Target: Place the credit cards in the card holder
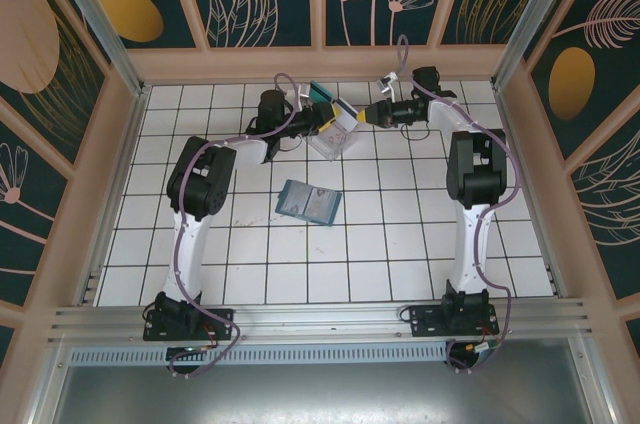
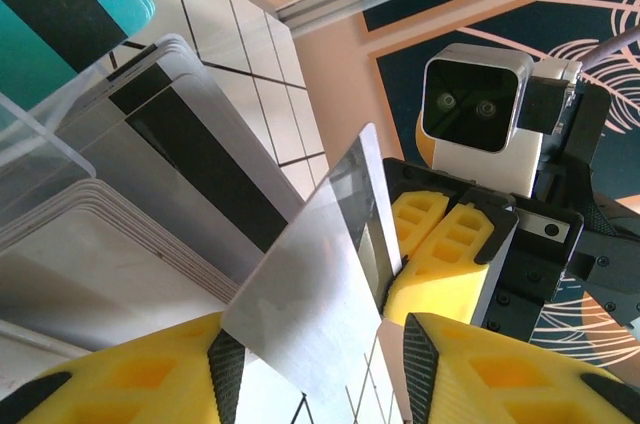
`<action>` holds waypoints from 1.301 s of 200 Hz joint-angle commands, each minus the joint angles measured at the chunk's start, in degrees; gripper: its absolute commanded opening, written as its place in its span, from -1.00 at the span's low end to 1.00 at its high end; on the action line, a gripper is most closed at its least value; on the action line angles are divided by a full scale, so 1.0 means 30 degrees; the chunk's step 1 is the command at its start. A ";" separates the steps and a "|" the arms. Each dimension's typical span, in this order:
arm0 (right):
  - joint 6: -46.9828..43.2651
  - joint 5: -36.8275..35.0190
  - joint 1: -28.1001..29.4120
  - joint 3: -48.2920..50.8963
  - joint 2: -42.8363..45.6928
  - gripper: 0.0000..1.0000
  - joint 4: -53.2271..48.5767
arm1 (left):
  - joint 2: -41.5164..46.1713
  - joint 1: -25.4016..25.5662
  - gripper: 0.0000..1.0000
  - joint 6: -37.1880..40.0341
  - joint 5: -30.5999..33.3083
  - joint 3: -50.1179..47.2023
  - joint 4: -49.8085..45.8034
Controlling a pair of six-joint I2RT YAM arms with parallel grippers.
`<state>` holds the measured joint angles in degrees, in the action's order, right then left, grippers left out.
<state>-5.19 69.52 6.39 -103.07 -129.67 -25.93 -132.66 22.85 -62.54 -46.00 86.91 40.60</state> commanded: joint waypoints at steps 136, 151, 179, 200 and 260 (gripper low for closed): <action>0.0031 0.0197 -0.0438 0.0584 0.0579 0.06 0.0094 | 0.0241 0.0030 -1.00 0.1160 -0.0120 0.0597 0.0141; 0.0260 -0.0209 -0.0581 0.1104 0.1076 0.11 0.0371 | 0.0471 0.0011 -1.00 0.1033 -0.0317 0.0564 0.0358; 0.1069 -0.1898 -0.0777 0.2503 0.2645 0.14 0.1367 | 0.1260 -0.0029 -1.00 0.0918 -0.1011 0.0469 0.0457; 0.2046 -0.2659 -0.0853 0.4293 0.4396 0.14 0.2780 | 0.2335 -0.0022 -1.00 0.1550 -0.1715 -0.0158 -0.0287; 0.6504 -0.2974 0.0002 1.0496 0.9732 0.13 0.8157 | 0.6058 0.0000 -1.00 0.4897 -0.4936 -0.3653 -0.4135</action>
<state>7.88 61.30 4.38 -76.23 -104.75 -9.85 -118.87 22.94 -53.23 -54.46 79.96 32.86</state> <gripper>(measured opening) 0.565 0.054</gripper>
